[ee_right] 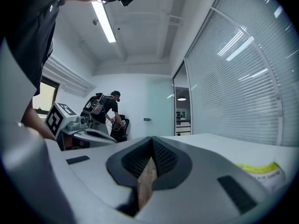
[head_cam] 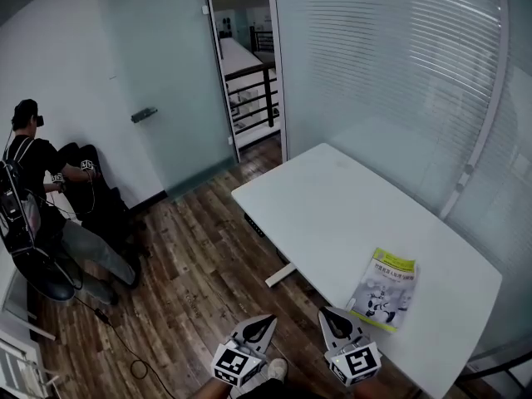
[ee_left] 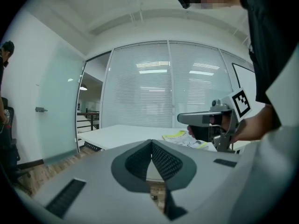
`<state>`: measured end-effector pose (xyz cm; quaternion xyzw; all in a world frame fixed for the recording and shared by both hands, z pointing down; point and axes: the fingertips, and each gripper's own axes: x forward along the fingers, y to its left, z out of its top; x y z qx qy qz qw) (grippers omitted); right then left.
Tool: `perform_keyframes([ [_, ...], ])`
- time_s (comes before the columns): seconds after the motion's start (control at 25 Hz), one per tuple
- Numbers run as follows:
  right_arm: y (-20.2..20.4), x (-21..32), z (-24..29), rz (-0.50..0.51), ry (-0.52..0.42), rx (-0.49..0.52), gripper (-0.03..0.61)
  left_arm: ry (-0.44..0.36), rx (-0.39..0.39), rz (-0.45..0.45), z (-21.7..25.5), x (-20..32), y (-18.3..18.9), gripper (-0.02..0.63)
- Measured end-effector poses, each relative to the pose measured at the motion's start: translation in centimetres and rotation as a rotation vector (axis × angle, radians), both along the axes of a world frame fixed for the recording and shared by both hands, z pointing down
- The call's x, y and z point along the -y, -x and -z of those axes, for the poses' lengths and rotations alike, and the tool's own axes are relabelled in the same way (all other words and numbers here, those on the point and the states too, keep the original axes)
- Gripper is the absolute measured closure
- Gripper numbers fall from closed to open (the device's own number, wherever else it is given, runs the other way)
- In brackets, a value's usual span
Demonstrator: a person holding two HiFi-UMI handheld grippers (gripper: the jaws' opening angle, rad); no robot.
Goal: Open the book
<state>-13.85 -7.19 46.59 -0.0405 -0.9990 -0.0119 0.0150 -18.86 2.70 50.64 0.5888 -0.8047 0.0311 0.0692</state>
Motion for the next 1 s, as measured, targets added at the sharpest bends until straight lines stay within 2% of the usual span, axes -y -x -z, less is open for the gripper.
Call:
perform_keyframes([
  [0.28, 5.2, 1.0, -0.7, -0.064, 0.028, -0.020, 0.574, -0.021, 0.005, -0.031, 1.4, 1.4, 5.7, 0.600],
  [0.52, 6.5, 3.1, -1.5, -0.157, 0.029, -0.046, 0.574, -0.021, -0.009, -0.118, 0.8, 4.5, 8.4, 0.600],
  [0.8, 3.7, 6.4, -2.8, -0.294, 0.056, -0.107, 0.574, -0.010, -0.045, -0.278, -0.7, 9.3, 6.6, 0.600],
  [1.0, 0.7, 10.1, -3.6, -0.409, 0.113, -0.106, 0.572, 0.024, -0.013, -0.383, -1.7, 13.5, 4.4, 0.600],
])
